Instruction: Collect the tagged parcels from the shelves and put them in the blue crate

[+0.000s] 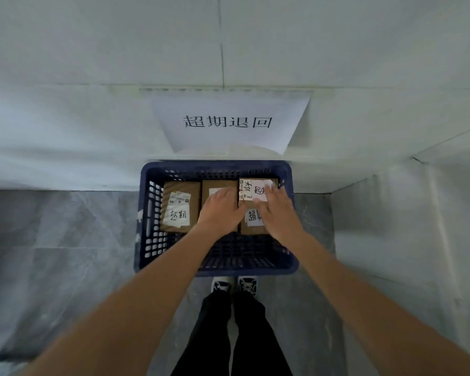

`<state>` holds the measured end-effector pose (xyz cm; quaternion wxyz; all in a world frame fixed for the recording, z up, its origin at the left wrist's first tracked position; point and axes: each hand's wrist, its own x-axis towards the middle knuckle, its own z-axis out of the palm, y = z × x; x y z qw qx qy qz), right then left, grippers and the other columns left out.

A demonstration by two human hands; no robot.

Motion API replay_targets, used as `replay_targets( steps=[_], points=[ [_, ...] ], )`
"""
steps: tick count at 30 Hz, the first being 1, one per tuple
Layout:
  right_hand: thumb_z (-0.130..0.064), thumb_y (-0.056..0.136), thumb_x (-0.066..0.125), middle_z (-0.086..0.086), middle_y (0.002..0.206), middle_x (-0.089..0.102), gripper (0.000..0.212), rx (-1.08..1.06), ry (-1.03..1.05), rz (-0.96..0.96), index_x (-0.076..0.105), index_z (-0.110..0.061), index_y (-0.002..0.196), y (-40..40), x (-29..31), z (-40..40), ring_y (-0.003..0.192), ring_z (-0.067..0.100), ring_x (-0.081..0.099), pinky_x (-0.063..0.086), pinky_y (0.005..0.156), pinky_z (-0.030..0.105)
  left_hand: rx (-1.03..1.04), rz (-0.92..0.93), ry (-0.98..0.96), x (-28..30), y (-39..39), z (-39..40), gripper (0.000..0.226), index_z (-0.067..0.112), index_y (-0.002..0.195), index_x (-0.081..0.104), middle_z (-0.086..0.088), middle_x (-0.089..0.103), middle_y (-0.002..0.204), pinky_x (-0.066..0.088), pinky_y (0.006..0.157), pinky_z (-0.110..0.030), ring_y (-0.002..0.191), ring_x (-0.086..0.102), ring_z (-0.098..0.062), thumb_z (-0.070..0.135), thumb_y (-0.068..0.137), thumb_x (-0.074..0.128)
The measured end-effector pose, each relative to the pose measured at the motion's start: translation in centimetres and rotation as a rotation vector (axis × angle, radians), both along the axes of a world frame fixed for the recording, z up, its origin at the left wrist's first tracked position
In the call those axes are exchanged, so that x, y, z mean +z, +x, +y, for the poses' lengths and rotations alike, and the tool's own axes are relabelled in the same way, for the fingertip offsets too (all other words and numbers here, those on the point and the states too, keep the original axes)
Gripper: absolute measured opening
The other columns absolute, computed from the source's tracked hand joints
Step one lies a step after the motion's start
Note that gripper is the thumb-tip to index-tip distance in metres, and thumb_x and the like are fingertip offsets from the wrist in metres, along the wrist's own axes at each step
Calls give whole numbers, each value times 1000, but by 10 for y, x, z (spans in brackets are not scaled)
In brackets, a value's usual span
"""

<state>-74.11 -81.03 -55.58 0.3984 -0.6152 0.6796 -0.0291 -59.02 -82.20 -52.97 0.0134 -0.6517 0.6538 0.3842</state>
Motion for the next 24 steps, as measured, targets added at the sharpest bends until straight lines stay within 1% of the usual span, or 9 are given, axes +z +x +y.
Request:
replay_targets(
  steps=[1, 3, 7, 9, 11, 15, 17, 20, 24],
  points=[
    [-42, 104, 29, 11, 163, 12, 62, 86, -42, 71, 18, -7, 155, 3, 18, 4, 151, 29, 5, 9, 122, 44, -51, -80, -40, 19, 11, 7, 59, 8, 147, 31, -9, 33, 153, 24, 114, -37, 140, 31, -25, 39, 98, 38],
    [-43, 104, 29, 10, 164, 10, 63, 218, -81, 117, 16, -8, 155, 17, 54, 10, 151, 29, 4, 9, 122, 44, -64, -185, -91, 46, 34, 24, 64, 6, 149, 24, -11, 29, 155, 19, 118, -39, 143, 25, -26, 41, 98, 38],
    [-45, 104, 27, 8, 164, 7, 65, 488, -108, 140, 13, -9, 156, 64, 99, 9, 152, 25, 1, 6, 122, 44, 87, -288, -151, 78, 78, 60, 67, 7, 150, 23, -9, 28, 156, 17, 119, -41, 145, 22, -24, 45, 97, 35],
    [-44, 105, 25, 7, 165, 5, 64, 637, -152, 157, 10, -10, 157, 92, 119, 11, 152, 24, -1, 3, 122, 43, 171, -320, -158, 92, 99, 86, 67, 8, 152, 20, -7, 23, 158, 13, 121, -39, 147, 17, -22, 45, 98, 35],
    [-42, 106, 23, 7, 165, 3, 62, 782, -180, 150, 8, -11, 157, 120, 134, 18, 152, 24, -2, 1, 121, 43, 293, -342, -153, 105, 121, 118, 68, 7, 152, 17, -7, 21, 159, 12, 121, -38, 148, 15, -22, 45, 98, 36],
    [-39, 106, 23, 8, 164, 7, 59, 1036, -233, 108, 11, -8, 156, 177, 154, 44, 152, 25, 2, 4, 121, 43, 556, -397, -127, 131, 155, 193, 66, 5, 150, 20, -11, 25, 156, 15, 119, -39, 146, 20, -25, 42, 98, 38],
    [-37, 106, 23, 9, 164, 9, 59, 1164, -261, 96, 12, -7, 156, 204, 163, 66, 151, 26, 4, 6, 121, 43, 682, -422, -111, 146, 165, 232, 66, 4, 150, 19, -11, 25, 156, 15, 119, -39, 145, 20, -25, 41, 98, 38],
    [-36, 107, 23, 9, 164, 9, 58, 1352, -275, 109, 11, -7, 156, 246, 177, 112, 151, 25, 5, 6, 122, 42, 858, -462, -93, 166, 178, 294, 67, 4, 150, 18, -13, 25, 156, 14, 119, -39, 145, 20, -26, 40, 98, 38],
    [-34, 106, 31, 14, 159, 24, 56, 1607, -408, 60, 22, -4, 152, 301, 191, 196, 148, 28, 17, 18, 118, 44, 1096, -524, -64, 191, 193, 386, 67, 4, 150, 20, -14, 26, 156, 15, 119, -40, 145, 20, -27, 40, 97, 37]
  ],
)
